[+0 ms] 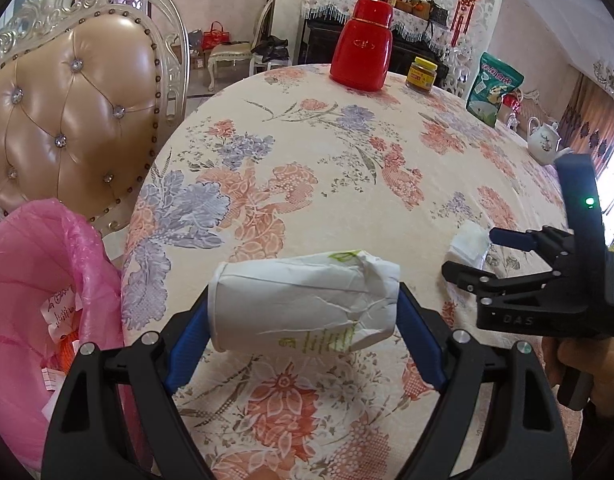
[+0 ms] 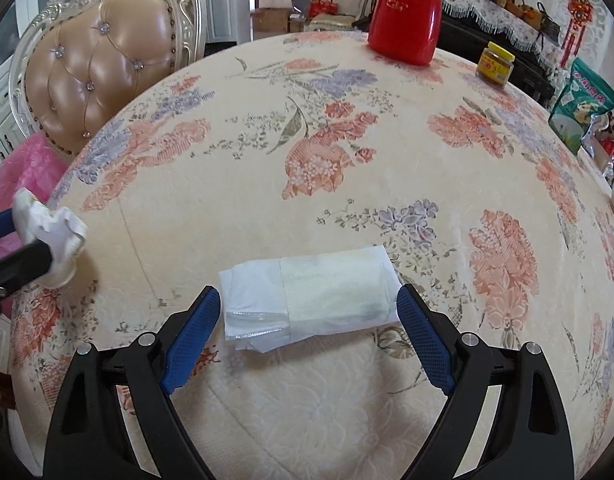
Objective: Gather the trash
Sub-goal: 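Grasp the folded white tissue packet with the right tool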
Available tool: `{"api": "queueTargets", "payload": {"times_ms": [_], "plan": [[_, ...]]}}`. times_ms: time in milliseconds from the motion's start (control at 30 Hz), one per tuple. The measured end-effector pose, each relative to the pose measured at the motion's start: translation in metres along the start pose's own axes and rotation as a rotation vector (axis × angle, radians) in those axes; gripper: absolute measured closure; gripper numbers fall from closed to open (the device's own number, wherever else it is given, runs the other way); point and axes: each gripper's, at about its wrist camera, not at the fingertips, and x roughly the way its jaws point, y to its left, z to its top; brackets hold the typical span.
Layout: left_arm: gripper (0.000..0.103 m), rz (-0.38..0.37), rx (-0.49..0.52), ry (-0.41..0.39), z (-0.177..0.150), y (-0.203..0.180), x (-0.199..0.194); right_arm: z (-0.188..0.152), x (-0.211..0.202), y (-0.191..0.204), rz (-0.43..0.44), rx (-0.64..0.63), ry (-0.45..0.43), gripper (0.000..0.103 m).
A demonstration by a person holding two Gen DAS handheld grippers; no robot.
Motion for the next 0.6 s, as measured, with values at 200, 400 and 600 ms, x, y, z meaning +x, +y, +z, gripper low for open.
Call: {"api": "queueTargets", "payload": {"times_ms": [200,400,600], "plan": [[0.020,-0.006,-0.001,-0.016,0.000,0.004,-0.006,0.000,-0.006,0.003,0.022,0.004,-0.019,0.040],[0.020,-0.004,-0.010,-0.030,0.001,0.009,-0.014,-0.001,-0.018,0.005,0.044,0.015,-0.054,0.062],[0.020,-0.004,-0.015,-0.039,0.000,0.011,-0.019,-0.007,-0.032,0.011,0.067,0.001,-0.087,0.086]]}}
